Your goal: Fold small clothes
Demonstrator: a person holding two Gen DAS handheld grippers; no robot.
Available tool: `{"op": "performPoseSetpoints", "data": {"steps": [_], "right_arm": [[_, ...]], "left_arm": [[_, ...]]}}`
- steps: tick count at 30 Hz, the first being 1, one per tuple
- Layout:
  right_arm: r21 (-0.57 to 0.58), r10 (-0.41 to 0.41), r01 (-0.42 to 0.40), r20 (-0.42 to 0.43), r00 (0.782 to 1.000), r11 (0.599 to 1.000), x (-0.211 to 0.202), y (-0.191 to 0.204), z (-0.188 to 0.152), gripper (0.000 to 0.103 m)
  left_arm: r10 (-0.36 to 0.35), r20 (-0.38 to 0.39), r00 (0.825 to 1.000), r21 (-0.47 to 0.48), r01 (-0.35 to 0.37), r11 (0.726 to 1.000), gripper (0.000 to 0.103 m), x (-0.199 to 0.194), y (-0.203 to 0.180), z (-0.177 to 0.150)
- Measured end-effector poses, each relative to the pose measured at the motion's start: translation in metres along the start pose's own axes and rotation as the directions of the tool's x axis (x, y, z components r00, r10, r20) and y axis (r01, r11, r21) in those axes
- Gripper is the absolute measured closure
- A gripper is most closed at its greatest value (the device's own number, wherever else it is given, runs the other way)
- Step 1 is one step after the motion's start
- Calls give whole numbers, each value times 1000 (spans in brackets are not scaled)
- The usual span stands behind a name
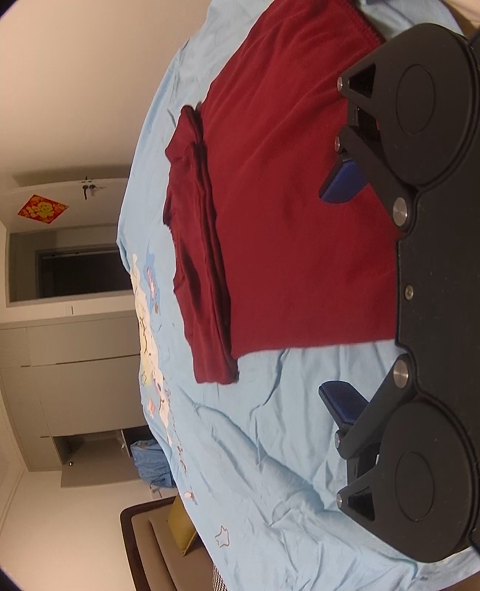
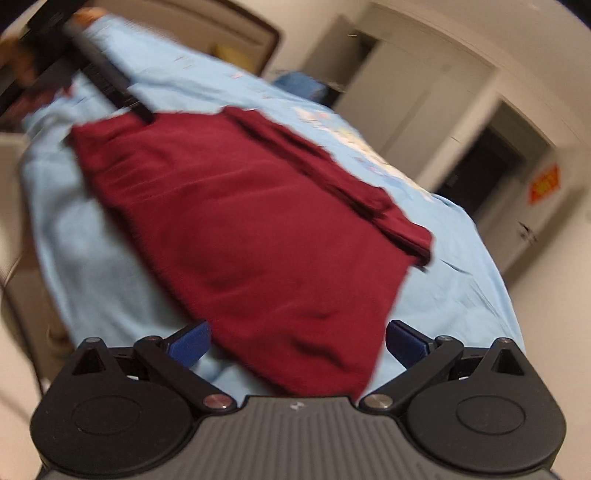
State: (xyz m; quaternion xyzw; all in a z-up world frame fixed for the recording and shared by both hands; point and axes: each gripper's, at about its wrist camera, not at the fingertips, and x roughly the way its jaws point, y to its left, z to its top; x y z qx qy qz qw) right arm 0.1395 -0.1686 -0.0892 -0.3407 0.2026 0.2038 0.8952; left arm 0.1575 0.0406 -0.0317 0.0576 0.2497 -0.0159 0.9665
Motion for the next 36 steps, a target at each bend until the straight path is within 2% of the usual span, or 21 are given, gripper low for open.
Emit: {"op": "performPoseSetpoints", "data": {"steps": [4,8,12,15,17,18,19,22,24,27,29,34,36], "right_arm": [[-106,-48,44,-37,998,993,13,25,0,0],[-75,-93,91,-27,995,993,22,27,0,0],[-40,-158,160,35,987,986,19,26,-2,1],[9,-124,124,61,990,992,15,21,-4,22],[32,-103,100,86,991,994,10,19,-4,48],[52,-84,79,104,991,996,7,17,-4,56],[84,-61,51,122,991,995,4,13,-3,69],[190,-13,-19,169,986,982,-3,0,4,84],[245,3,-51,196,981,968,-6,-8,11,89],[322,19,-95,232,973,942,-8,-23,22,92],[365,26,-119,249,968,924,-8,-34,28,93],[419,10,-129,274,962,899,-14,-51,34,94],[425,-1,-121,274,962,897,-17,-53,34,95]], "left_arm": [[-34,-6,999,14,34,999,1,-8,-10,-7],[-72,-16,997,30,72,997,1,-13,-17,-14],[-122,-3,993,68,122,990,1,-19,-26,-19],[-152,4,988,110,151,982,1,-22,-36,-21],[-172,6,985,137,169,976,1,-23,-43,-23],[-184,6,983,152,181,972,1,-23,-48,-24],[-196,7,981,167,192,967,1,-23,-51,-25],[-226,8,974,214,219,952,1,-24,-63,-29],[-235,2,972,253,227,941,1,-23,-71,-31],[-228,11,974,315,213,925,1,-20,-86,-33],[-199,19,980,353,179,918,1,-17,-94,-35],[-106,45,993,436,76,897,20,-9,-100,-38],[-47,74,996,466,7,885,35,-10,-95,-40]]}}
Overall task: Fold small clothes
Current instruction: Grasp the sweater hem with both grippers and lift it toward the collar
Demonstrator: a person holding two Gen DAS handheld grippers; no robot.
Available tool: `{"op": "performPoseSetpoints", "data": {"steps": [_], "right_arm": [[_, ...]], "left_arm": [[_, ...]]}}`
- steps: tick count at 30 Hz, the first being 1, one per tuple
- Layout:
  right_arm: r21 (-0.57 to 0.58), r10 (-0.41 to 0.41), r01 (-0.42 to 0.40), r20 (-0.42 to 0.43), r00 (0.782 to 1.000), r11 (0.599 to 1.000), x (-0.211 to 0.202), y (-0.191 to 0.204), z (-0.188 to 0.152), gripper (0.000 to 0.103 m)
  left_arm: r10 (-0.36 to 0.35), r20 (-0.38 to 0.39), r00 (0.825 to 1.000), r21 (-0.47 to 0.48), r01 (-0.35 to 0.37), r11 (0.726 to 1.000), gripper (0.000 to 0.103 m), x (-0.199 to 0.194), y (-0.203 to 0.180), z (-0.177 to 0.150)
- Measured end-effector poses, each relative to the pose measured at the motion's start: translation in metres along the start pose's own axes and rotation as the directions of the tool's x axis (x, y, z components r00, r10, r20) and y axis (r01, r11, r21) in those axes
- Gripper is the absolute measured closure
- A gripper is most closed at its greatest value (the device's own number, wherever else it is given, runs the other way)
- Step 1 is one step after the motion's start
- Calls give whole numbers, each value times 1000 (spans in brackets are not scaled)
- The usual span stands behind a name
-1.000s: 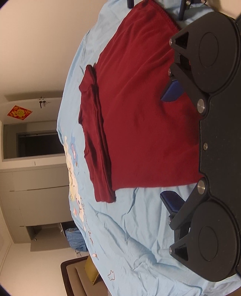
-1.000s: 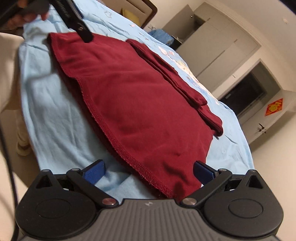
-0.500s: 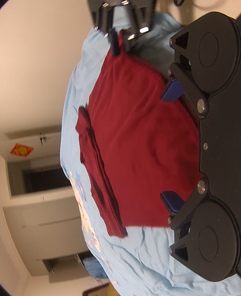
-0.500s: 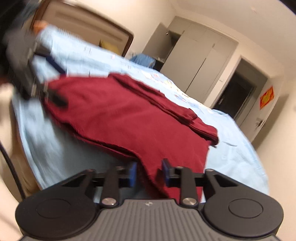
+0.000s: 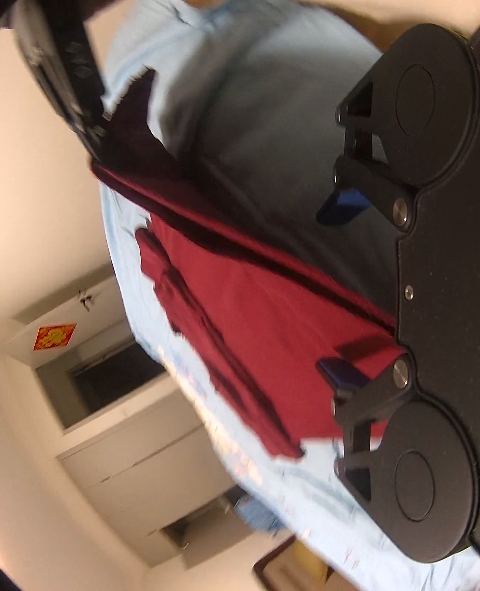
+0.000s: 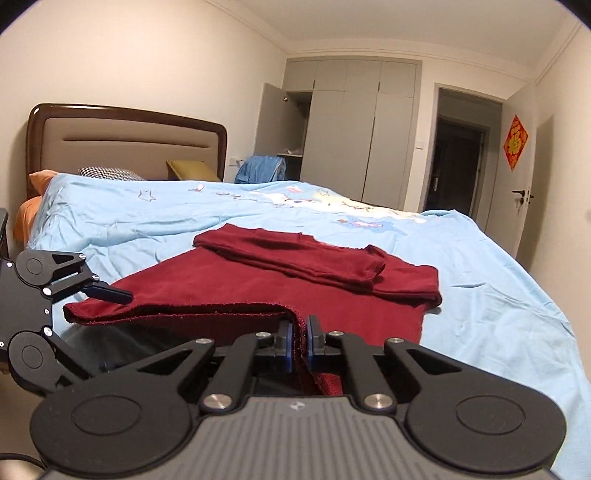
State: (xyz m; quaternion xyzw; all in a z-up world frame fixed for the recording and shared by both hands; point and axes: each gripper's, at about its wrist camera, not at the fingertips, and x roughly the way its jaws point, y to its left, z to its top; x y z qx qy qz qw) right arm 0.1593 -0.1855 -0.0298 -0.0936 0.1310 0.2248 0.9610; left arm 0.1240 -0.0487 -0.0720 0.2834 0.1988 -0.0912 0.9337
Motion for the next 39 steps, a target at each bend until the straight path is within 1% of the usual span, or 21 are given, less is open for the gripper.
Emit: {"op": "performPoseSetpoints", "data": {"steps": [1,3,4,6,9,12,15,17,19,22,24,26,29,32,34,36,38,39], "right_arm": [[-2,-7,7,1,1000,1000,-2,0,0,95],[-17,-22,22,-1,1000,1000,-4,2,-3,95],[-28,-29,29,-4,1000,999,-6,5,-4,95],[-60,-46,45,-7,999,997,-9,10,-7,95],[-151,-97,96,0,995,984,-12,25,-11,96],[-239,-157,162,39,987,957,-17,41,-13,97],[-300,-226,246,98,969,922,-24,51,-8,97],[-309,-259,293,148,955,905,-32,54,-1,98],[-304,-281,331,199,939,893,-40,55,7,98],[-290,-291,363,263,920,885,-57,56,17,98],[-283,-289,372,293,911,884,-69,58,23,98],[-264,-268,355,315,911,897,-85,60,30,98],[-247,-214,311,352,911,918,-113,58,45,98],[-239,-160,270,397,904,933,-141,60,57,97],[-218,-125,232,415,901,948,-152,55,67,97],[-185,-83,175,418,905,967,-156,46,75,97],[-157,-43,114,400,915,981,-151,33,84,97],[-152,-29,96,389,921,984,-147,26,86,97]], "left_arm": [[31,-1,1000,13,-31,999,40,-1,3,-3],[81,-11,997,22,-81,997,61,-1,14,-9],[96,-14,995,12,-96,995,66,-3,21,-12],[110,-12,994,-24,-110,994,88,-6,35,-18],[137,24,990,-42,-135,990,96,-15,49,-20],[177,95,980,-63,-171,983,97,-28,56,-15],[215,160,963,-112,-198,974,98,-42,64,-3],[228,195,954,-144,-202,969,98,-51,70,7],[228,224,948,-147,-198,969,98,-64,72,19],[235,273,933,-132,-205,970,98,-84,76,30],[223,297,928,-144,-187,972,98,-102,80,37],[205,310,928,-175,-156,972,98,-121,89,45],[186,326,927,-215,-119,969,98,-151,103,55],[161,353,922,-254,-71,965,98,-181,119,66],[137,371,918,-276,-31,961,98,-199,129,73],[108,376,920,-298,10,955,98,-204,140,79],[76,369,926,-309,45,950,98,-198,149,85],[70,360,930,-310,48,950,97,-194,154,86]]}}
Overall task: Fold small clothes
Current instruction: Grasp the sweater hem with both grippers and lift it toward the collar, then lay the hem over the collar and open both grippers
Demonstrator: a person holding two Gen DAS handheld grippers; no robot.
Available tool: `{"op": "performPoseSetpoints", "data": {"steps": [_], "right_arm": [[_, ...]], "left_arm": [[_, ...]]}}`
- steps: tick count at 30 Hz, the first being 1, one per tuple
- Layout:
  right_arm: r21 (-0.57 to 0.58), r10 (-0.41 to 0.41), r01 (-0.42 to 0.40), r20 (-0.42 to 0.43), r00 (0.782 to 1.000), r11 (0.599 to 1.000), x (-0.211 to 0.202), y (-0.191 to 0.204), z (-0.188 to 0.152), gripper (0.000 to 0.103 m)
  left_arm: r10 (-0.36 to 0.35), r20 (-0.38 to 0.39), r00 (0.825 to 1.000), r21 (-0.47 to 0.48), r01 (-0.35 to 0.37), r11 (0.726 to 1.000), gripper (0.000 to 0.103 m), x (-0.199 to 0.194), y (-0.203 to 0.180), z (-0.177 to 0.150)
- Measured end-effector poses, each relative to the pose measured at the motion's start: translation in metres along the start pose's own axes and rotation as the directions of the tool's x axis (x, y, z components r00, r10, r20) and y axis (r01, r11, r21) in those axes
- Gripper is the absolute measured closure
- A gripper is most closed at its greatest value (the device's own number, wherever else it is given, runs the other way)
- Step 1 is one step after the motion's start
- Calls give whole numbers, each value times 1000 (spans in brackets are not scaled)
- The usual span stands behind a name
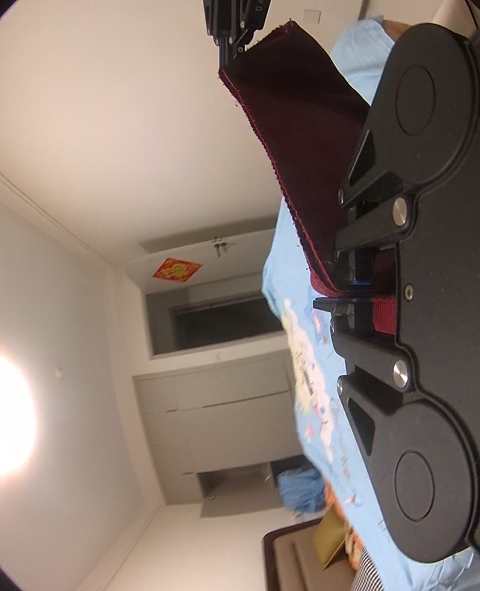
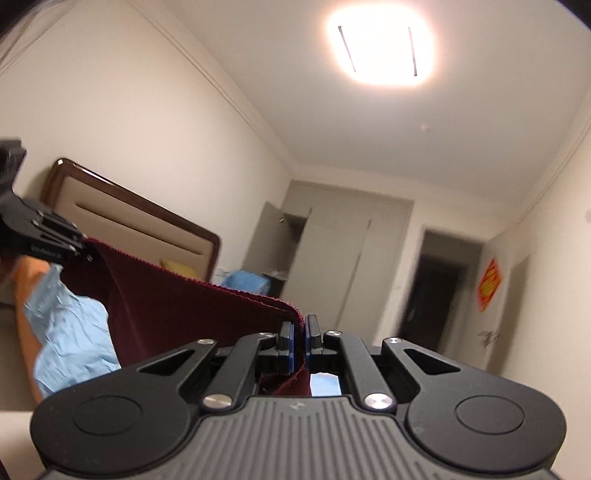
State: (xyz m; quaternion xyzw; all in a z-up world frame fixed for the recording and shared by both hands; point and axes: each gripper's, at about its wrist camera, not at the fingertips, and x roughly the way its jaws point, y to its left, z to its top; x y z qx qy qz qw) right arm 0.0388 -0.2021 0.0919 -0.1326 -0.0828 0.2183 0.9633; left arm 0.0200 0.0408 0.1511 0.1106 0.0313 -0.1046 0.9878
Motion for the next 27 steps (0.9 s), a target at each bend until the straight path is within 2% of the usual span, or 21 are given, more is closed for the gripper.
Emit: {"op": "performPoseSetpoints", "data": {"steps": [6,11,13,17,21,24,26,27], "right_arm": [[-27,59,-63,-144,988,998,74,-37,-14,97],[-22,72,-82,-284,956,996,166,-62,-40,97],[31,90,-85,-342,936,996,204,-73,-57,97],[172,139,-67,-450,882,983,267,-92,-101,96],[262,176,-40,-524,833,964,305,-105,-151,95],[282,190,-30,-561,806,959,321,-105,-183,88],[282,198,-35,-572,796,959,326,-105,-198,77],[279,199,-38,-575,794,960,325,-103,-203,61]], "left_arm": [[10,-130,991,59,-2,998,97,81,18,2],[104,-225,969,178,-64,982,97,172,15,-12],[125,-270,955,203,-70,977,97,205,16,-22],[111,-386,916,149,-56,987,97,267,35,-46],[78,-493,867,94,-36,995,95,311,53,-79],[49,-552,832,34,-37,999,94,332,67,-102],[27,-576,817,-12,-42,999,87,339,77,-114],[18,-581,814,-29,-43,999,81,341,80,-119]]}}
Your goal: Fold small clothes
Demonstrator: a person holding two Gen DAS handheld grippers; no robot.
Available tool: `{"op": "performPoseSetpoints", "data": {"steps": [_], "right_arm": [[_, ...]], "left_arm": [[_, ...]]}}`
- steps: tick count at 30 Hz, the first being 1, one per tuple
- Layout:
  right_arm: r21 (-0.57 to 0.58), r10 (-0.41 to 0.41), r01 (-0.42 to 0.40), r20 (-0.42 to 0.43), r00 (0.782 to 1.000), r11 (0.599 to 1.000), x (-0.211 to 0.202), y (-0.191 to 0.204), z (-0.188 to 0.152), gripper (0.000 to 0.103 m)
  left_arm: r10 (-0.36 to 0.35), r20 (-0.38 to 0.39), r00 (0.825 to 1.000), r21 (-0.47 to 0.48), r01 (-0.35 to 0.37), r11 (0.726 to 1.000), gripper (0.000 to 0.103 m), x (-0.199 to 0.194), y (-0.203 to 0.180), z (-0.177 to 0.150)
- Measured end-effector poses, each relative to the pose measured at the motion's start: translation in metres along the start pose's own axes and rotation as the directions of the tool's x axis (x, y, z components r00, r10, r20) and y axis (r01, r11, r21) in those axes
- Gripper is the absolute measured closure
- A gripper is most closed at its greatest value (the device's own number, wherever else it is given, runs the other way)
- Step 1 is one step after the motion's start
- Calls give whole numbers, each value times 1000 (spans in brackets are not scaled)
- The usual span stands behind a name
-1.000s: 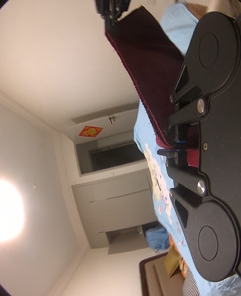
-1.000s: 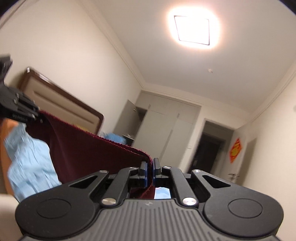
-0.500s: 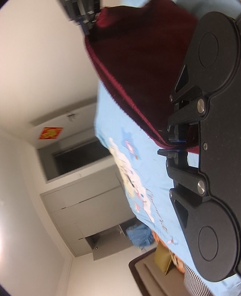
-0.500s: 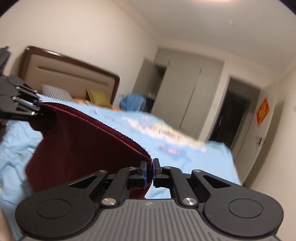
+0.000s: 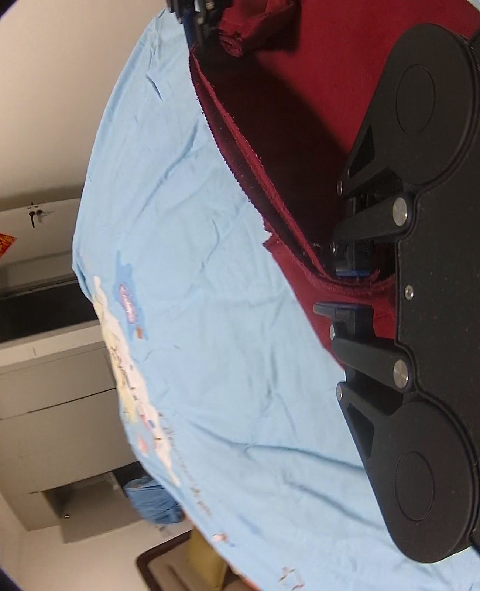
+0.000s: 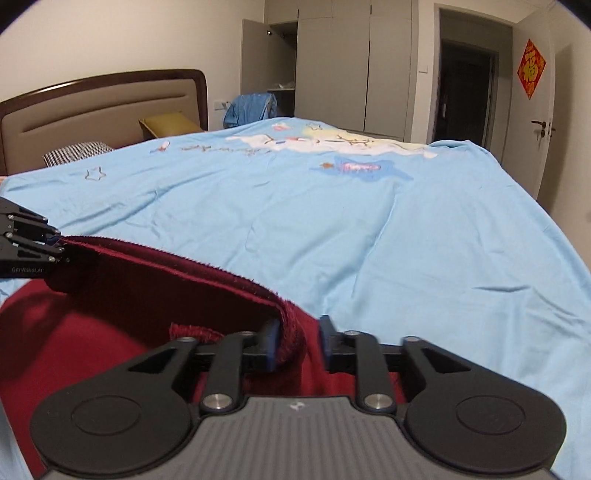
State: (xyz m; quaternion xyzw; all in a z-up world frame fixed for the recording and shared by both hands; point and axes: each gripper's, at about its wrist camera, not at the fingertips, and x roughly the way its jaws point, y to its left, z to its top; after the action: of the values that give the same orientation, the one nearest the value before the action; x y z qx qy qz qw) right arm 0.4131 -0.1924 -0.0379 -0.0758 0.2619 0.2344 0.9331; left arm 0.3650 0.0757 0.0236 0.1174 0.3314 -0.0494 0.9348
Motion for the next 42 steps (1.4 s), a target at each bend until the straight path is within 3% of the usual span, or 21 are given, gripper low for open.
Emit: {"op": "performPoseSetpoints", "data": {"steps": [1,3,4,5,6,9,12,16,20,23,27,30,32,33,37,39,40,42], "right_arm": [[-5,3,-3,1,1000,1000,-2,1,-3,45],[-22,12,-12,11,1000,1000,-8,3,-8,30],[-38,9,-9,14,1000,999,-16,8,-8,19],[-60,-6,7,19,1000,998,-21,12,-10,8],[-90,-27,30,30,999,996,-29,17,-13,5],[-208,-65,76,63,996,975,-55,36,-23,0],[-293,-69,87,69,995,952,-62,56,-37,0],[-389,-132,142,53,990,910,-52,74,-58,0],[-356,-193,209,79,978,911,-42,71,-58,0],[-271,-354,376,128,927,886,-35,56,-46,0],[12,-525,525,82,847,851,-40,13,-32,0],[100,-551,543,84,831,834,-53,0,-35,0],[75,-535,530,100,839,845,-58,6,-40,0],[59,-509,505,115,853,861,-60,14,-44,0],[12,-367,370,164,916,929,-70,42,-46,0],[16,-313,315,162,936,949,-69,54,-47,0],[24,-303,303,161,939,953,-68,57,-46,0],[44,-308,305,160,938,951,-65,65,-49,0]], "left_arm": [[-10,-3,1000,-13,10,1000,78,2,2,-3],[-41,1,999,-32,41,999,47,1,4,-11],[-54,13,998,-40,55,998,36,2,4,-16],[-58,30,998,-50,60,997,18,0,4,-18],[-52,47,998,-61,55,997,8,-2,5,-19],[-18,83,996,-69,24,997,3,-14,9,-29],[22,92,995,-64,-17,998,1,-27,12,-38],[-3,125,992,-38,8,999,1,-50,9,-53],[-18,102,995,70,11,997,1,-54,-5,-63],[-4,97,995,124,-8,992,1,-51,-16,-64],[-30,111,993,127,16,992,1,-53,-24,-66],[-55,122,991,142,38,989,1,-56,-30,-69],[-118,145,982,151,96,984,1,-60,-33,-72],[-162,159,974,154,137,978,1,-63,-35,-73],[-362,168,917,175,334,926,1,-66,-48,-74],[-420,147,895,197,390,900,1,-59,-59,-71],[-428,132,894,213,396,893,1,-52,-66,-69],[-399,120,909,229,365,902,1,-37,-76,-64]]}}
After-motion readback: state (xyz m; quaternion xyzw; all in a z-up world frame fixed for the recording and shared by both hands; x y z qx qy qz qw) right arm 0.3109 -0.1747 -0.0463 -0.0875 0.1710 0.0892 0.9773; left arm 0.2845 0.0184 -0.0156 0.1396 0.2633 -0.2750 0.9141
